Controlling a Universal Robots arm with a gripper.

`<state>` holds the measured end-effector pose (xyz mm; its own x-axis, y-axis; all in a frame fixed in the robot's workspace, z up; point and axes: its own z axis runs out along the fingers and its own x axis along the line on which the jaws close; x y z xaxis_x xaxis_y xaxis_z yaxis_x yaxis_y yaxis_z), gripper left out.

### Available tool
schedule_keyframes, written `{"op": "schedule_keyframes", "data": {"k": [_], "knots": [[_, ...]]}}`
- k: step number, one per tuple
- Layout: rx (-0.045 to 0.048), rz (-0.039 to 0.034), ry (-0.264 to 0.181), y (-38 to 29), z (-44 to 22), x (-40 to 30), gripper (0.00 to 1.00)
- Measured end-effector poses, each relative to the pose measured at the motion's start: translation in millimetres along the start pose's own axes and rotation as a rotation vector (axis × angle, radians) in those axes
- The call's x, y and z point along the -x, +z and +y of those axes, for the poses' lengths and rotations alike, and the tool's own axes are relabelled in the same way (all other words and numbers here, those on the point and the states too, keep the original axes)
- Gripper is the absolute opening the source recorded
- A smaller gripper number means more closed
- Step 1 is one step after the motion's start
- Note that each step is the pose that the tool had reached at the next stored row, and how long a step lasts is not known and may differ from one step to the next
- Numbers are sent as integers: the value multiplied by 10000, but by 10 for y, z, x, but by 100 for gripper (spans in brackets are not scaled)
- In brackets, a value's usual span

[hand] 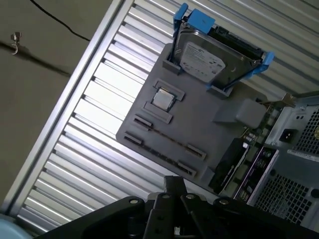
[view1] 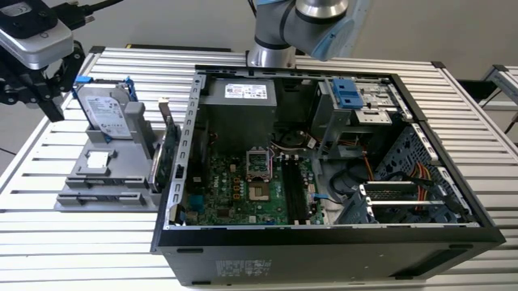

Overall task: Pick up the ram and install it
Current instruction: 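Reach for the ram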

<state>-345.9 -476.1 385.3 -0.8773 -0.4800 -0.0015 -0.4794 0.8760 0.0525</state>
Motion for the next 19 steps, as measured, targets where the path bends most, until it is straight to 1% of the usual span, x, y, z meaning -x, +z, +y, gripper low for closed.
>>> {"op": "schedule_keyframes", "data": {"k": [9, 19], "knots": [[-7, 54, -936, 0, 0, 0, 0], [-12, 121, -2144, 0, 0, 0, 0]]}}
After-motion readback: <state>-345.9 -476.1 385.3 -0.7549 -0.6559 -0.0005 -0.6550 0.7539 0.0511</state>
